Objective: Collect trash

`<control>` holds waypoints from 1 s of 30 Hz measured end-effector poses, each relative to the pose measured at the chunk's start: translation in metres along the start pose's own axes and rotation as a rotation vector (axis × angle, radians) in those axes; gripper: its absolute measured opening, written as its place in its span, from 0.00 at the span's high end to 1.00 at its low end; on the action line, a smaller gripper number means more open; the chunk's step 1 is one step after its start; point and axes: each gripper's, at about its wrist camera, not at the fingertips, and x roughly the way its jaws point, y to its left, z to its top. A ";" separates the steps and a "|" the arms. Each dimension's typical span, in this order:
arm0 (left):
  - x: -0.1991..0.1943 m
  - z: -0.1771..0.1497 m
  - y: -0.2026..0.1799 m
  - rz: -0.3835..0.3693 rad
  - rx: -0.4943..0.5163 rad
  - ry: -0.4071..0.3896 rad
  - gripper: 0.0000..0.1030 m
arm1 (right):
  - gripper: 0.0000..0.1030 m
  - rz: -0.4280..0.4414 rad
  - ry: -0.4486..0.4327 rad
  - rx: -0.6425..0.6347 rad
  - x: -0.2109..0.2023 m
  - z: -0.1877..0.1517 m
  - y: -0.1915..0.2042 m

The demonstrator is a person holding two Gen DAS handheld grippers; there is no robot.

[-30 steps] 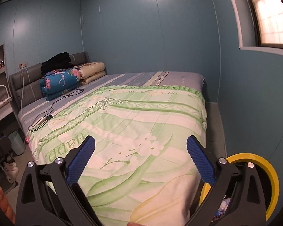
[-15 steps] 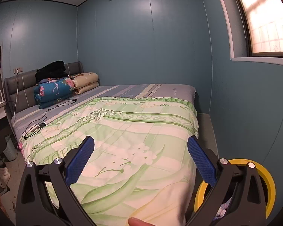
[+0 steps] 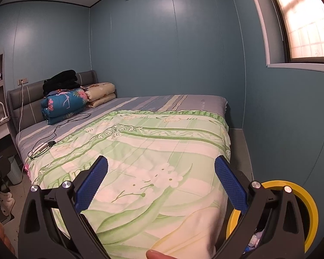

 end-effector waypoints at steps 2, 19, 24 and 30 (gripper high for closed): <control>0.001 -0.001 0.000 0.000 0.000 0.005 0.08 | 0.08 0.001 0.003 0.002 0.000 0.000 0.000; 0.003 -0.004 0.001 -0.003 -0.010 0.026 0.08 | 0.08 -0.003 0.016 0.018 0.003 -0.004 -0.003; 0.003 -0.004 0.001 -0.004 -0.010 0.028 0.08 | 0.08 -0.001 0.021 0.024 0.006 -0.003 -0.004; 0.003 -0.004 0.000 -0.003 -0.010 0.028 0.08 | 0.08 -0.001 0.021 0.027 0.006 -0.003 -0.005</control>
